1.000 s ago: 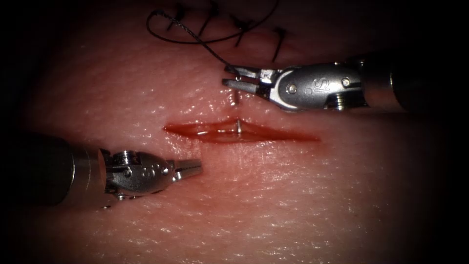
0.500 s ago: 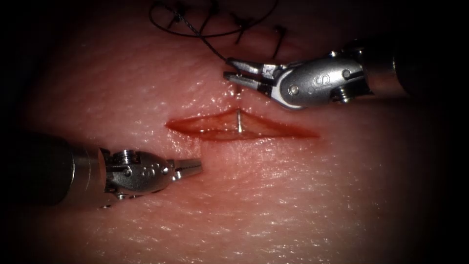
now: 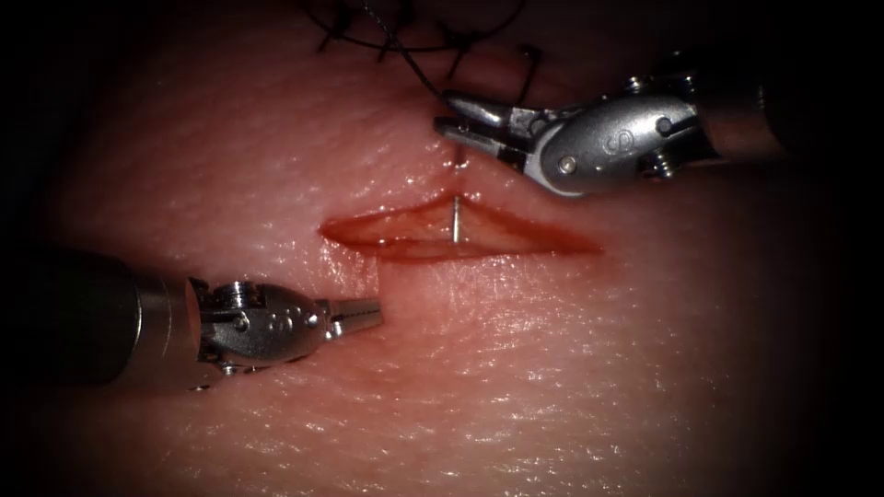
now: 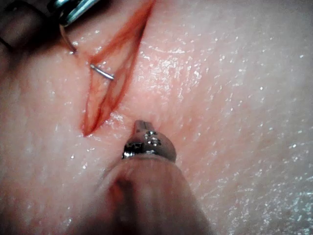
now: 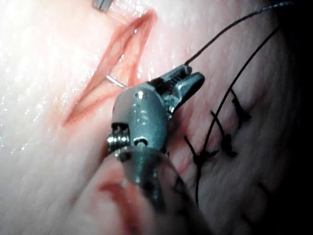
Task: Wound Closure
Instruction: Throw is too deep, pull the needle back with the right gripper, then throw the needle through the skin atop the cut while the left gripper pushes down on the skin.
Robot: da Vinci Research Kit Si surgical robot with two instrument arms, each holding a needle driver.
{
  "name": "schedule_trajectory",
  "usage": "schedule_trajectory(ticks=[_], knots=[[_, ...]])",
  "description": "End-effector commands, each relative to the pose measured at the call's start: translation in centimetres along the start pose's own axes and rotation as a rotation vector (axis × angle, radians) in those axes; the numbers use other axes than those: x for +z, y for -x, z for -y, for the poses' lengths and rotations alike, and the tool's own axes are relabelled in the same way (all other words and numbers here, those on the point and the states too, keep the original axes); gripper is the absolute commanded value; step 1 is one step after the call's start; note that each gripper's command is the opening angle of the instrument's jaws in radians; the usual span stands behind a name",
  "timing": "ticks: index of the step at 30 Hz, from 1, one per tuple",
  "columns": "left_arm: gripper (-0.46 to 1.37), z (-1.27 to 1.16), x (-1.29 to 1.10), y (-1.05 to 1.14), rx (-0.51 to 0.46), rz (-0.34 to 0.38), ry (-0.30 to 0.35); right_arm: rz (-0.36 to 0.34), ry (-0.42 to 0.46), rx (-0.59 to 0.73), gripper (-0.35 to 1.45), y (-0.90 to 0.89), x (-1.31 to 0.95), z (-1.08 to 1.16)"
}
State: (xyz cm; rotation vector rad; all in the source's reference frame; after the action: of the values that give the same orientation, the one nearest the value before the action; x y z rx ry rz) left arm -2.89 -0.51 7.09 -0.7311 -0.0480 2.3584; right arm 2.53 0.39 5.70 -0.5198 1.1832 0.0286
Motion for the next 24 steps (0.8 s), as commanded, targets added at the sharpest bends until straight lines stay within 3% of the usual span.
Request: schedule_trajectory(ticks=[1,24], knots=[[-0.45,0.00,0.00,0.00,0.000,0.000,0.006,0.000,0.012,-0.003,-0.35,-0.01,0.01,-0.03],[-0.45,0.00,0.00,0.00,0.000,0.000,0.006,0.009,0.027,-0.050,-0.35,-0.02,0.03,-0.04]])
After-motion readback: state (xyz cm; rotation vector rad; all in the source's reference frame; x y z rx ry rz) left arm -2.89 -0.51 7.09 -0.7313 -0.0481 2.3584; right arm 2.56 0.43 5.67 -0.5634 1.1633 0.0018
